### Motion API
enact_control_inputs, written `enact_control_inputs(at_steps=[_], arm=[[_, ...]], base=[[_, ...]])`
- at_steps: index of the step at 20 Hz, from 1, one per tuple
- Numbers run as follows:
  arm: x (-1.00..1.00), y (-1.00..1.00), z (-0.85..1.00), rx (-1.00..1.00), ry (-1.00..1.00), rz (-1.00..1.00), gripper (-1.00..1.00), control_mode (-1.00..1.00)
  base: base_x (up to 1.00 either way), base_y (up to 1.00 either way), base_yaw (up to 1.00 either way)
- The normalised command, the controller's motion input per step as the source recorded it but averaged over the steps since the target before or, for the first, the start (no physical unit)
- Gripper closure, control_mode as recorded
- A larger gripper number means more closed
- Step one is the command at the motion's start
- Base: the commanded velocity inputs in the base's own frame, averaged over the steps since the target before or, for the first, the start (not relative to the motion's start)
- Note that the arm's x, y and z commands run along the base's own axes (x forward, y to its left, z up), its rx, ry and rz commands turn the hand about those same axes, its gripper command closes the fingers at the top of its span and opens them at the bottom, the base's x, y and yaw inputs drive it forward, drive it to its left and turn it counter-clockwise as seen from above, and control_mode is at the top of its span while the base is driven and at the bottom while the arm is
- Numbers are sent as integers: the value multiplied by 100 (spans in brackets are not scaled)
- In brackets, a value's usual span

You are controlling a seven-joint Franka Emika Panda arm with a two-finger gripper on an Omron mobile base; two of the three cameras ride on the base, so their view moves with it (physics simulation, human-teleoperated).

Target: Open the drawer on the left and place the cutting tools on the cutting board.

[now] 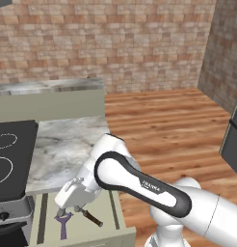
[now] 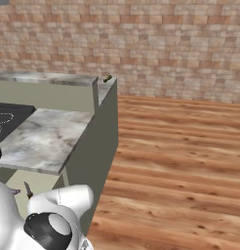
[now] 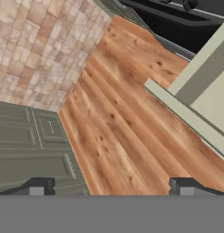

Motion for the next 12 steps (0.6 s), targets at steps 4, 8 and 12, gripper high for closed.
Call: enact_control_inputs(at_steps=[4,8,12], arm=[[22,33,-31,-32,24,-32,-100,-100],[38,2,-30,-36,21,-31,-100,-100],[38,-3,-23,-35,20,-26,-100,-100]], base=[[0,0,0],[0,0,0],[0,0,0]])
